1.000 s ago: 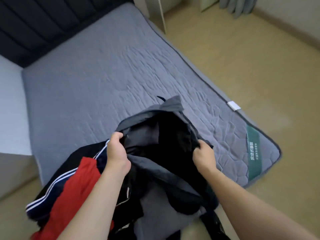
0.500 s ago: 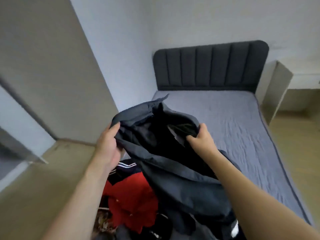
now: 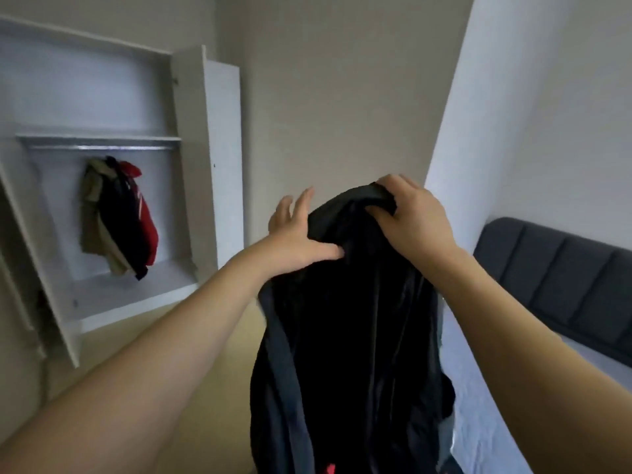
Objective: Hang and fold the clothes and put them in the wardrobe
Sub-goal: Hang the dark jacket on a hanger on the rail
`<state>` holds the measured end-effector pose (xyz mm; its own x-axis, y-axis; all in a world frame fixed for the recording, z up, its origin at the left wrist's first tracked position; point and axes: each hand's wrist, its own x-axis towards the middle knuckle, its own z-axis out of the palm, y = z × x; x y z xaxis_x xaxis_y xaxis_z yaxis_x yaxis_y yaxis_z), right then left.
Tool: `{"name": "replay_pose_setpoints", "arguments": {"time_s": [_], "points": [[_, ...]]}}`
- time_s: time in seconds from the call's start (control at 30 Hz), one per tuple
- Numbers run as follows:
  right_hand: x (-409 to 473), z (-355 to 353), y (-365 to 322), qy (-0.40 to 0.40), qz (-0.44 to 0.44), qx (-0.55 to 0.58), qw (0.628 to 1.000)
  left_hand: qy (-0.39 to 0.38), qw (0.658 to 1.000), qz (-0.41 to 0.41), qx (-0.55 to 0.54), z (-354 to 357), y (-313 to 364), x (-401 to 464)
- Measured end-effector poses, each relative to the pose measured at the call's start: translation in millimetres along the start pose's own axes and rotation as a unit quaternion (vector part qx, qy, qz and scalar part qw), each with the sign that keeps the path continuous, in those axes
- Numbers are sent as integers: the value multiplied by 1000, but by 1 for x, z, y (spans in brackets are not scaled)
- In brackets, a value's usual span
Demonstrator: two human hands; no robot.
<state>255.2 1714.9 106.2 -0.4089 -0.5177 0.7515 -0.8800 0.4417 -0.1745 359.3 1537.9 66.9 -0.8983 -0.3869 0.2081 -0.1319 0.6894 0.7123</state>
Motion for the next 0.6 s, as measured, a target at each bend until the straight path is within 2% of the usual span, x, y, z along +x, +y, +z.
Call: {"name": "replay_pose_setpoints", "arguments": {"time_s": [0.07,0.1,0.2,0.27,0.37,0.43,0.53,0.6], "points": [[37,31,-24,10,-54,-23,998,62,995,14,76,-23,-20,28],[53,48,-32,12,-67,-32,997,95,993,23,68,-35,-30,42],[98,108,-36,7,-43,-33,998,202,979,32,-21,-71,-66,84],[119,155,-26,-45,-9,-57,997,261,965,37,-5,-92,-90,106],[140,236,-12,-133,55,-66,987,276,958,51,62,-114,-127,135],[154,290,-10,-178,115,-32,977,273,955,47,107,-127,-155,156],[183,362,-18,-229,210,52,949,281,950,6,137,-158,-201,190],[213,400,-29,-255,243,87,932,298,943,-25,145,-185,-236,212]]}}
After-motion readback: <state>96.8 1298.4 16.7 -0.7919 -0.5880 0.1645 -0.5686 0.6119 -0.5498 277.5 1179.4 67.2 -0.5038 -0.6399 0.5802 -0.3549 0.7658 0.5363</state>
